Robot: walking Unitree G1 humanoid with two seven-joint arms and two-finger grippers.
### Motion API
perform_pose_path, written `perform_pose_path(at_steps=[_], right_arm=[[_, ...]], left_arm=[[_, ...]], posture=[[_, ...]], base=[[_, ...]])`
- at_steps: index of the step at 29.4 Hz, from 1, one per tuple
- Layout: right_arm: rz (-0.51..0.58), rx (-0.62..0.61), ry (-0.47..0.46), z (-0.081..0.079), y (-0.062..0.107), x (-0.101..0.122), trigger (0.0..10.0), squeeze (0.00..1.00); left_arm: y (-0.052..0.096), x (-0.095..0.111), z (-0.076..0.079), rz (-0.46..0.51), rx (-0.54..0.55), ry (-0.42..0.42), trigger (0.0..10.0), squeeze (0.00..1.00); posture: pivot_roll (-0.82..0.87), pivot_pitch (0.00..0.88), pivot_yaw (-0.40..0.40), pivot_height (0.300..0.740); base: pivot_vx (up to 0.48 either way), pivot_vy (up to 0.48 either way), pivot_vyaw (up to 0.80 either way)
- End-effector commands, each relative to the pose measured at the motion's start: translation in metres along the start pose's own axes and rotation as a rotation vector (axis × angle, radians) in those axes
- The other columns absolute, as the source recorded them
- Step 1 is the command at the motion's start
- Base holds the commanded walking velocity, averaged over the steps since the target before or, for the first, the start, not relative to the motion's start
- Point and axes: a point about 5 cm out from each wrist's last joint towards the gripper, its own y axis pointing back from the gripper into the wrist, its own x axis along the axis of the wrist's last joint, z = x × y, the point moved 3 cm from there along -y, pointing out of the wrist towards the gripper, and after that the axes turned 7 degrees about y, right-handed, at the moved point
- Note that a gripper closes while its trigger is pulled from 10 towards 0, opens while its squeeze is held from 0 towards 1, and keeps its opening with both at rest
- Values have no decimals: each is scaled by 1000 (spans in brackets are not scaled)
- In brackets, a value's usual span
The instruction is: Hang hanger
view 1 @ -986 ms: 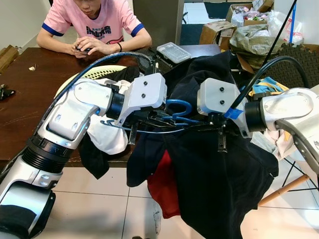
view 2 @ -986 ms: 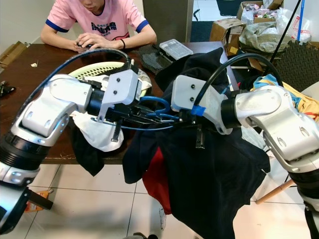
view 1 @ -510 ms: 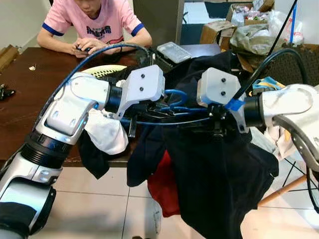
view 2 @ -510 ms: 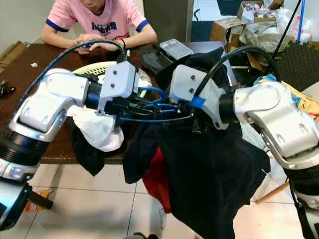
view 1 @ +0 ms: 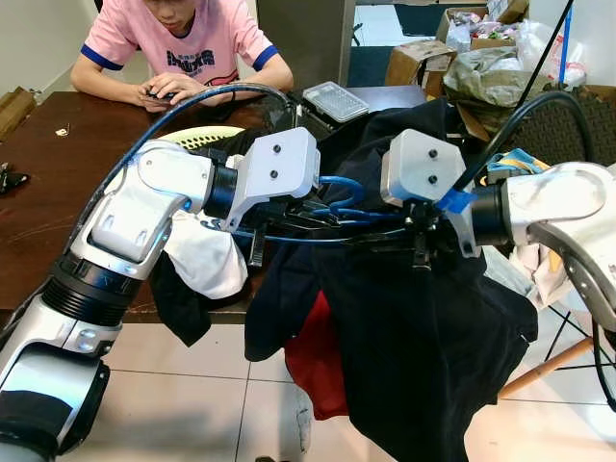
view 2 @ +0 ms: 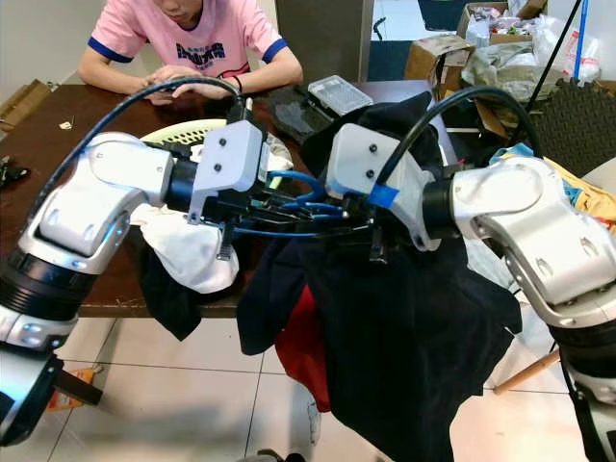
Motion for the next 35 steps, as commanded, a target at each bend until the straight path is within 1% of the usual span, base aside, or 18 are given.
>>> perform_pose_path(at_steps=[1, 9, 15, 17, 20, 21, 23, 24, 26, 27, 28, 29, 30, 31, 32, 34, 35], right_arm=[[23, 30, 13, -4, -2, 6, 0, 0], [35, 23, 11, -3, -3, 8, 0, 0], [38, 28, 11, -4, -3, 9, 0, 0], [37, 26, 8, -4, -3, 8, 0, 0], [37, 24, 7, -4, -2, 9, 0, 0], [36, 15, 7, -2, -2, 9, 0, 0], [32, -7, 4, 1, -1, 8, 0, 0], [32, -7, 4, 1, -1, 8, 0, 0], [16, -56, -6, 8, 1, 5, 0, 0], [12, -68, -9, 10, 2, 4, 0, 0], [12, -68, -9, 10, 2, 4, 0, 0], [-3, -112, -26, 17, 4, 1, 0, 0], [-13, -141, -38, 21, 5, -1, 0, 0], [-25, -176, -59, 26, 7, -4, 0, 0], [-25, -176, -59, 26, 7, -4, 0, 0], [-58, -269, -117, 38, 10, -12, 0, 0], [-69, -302, -139, 43, 12, -15, 0, 0]], left_arm=[[-3, 6, 0, 25, -1, -16, 10000, 0], [-6, 8, 5, 39, -15, -15, 10000, 0], [-6, 9, 6, 45, -18, -17, 10000, 0], [-7, 12, 6, 69, -29, 5, 10000, 0], [-7, 13, 7, 77, -37, 18, 10000, 0], [-5, 17, 5, 98, -35, 32, 10000, 1000], [-1, 25, 1, 140, -29, 51, 10000, 1000], [-1, 25, 1, 140, -29, 51, 10000, 1000], [8, 36, -12, 195, 33, 57, 10000, 1000], [10, 38, -15, 208, 50, 58, 10000, 1000], [10, 38, -15, 208, 50, 58, 10000, 1000], [19, 45, -26, 243, 108, 58, 10000, 1000], [25, 50, -33, 266, 144, 58, 10000, 1000], [34, 58, -43, 302, 201, 60, 10000, 1000], [34, 58, -43, 302, 201, 60, 10000, 1000], [56, 73, -65, 384, 344, 52, 10000, 1000], [63, 78, -71, 412, 390, 52, 10000, 1000]], posture=[[31, 167, 62, 740], [33, 167, 61, 740], [34, 169, 62, 740], [34, 170, 63, 740], [34, 170, 64, 740], [35, 172, 64, 740], [35, 173, 65, 740], [35, 173, 65, 740], [35, 173, 65, 740], [35, 173, 65, 740], [35, 173, 65, 740], [35, 173, 65, 740], [35, 173, 65, 740], [36, 175, 64, 740], [36, 175, 64, 740], [36, 176, 64, 740], [36, 176, 64, 740]], base=[[0, 0, 0], [0, 0, 0], [0, 0, 0], [0, 0, 0], [0, 0, 0], [0, 0, 0], [0, 0, 0], [0, 0, 0], [0, 0, 0], [0, 0, 0], [0, 0, 0], [0, 0, 0], [0, 0, 0], [0, 0, 0], [0, 0, 0], [0, 0, 0], [0, 0, 0]])
